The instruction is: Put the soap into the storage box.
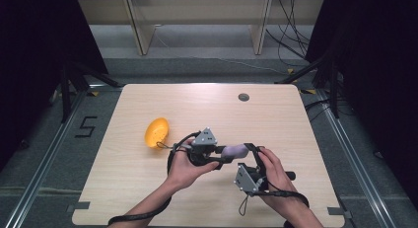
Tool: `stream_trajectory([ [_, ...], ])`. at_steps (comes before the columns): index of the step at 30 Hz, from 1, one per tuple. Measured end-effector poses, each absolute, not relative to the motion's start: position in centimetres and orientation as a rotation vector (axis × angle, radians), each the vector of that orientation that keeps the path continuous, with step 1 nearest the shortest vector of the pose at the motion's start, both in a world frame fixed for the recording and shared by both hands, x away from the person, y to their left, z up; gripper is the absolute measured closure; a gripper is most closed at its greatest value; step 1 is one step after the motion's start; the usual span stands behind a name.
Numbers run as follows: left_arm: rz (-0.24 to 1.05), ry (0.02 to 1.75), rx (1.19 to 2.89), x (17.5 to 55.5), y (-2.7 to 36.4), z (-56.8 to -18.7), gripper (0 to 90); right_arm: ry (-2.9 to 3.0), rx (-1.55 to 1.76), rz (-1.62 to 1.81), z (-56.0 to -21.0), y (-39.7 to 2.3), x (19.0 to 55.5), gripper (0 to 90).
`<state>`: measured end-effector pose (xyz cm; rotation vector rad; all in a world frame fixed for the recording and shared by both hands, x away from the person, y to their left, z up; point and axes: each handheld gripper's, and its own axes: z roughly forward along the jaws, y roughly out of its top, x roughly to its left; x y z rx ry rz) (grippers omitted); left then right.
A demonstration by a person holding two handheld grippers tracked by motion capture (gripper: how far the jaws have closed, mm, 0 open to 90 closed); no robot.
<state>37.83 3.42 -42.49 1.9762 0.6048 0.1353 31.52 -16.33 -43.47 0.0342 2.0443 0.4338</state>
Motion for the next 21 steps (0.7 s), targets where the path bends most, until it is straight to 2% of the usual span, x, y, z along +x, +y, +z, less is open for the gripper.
stream_trajectory([
  [13,0.218,0.664,1.980,37.9,4.5,-42.6,59.0,2.033,0.049,0.472,-43.2,-17.4,30.9,31.5],
  [21,0.265,0.719,1.945,37.6,5.6,-42.8,59.0,2.047,0.233,0.525,-43.3,-18.5,30.4,37.7],
])
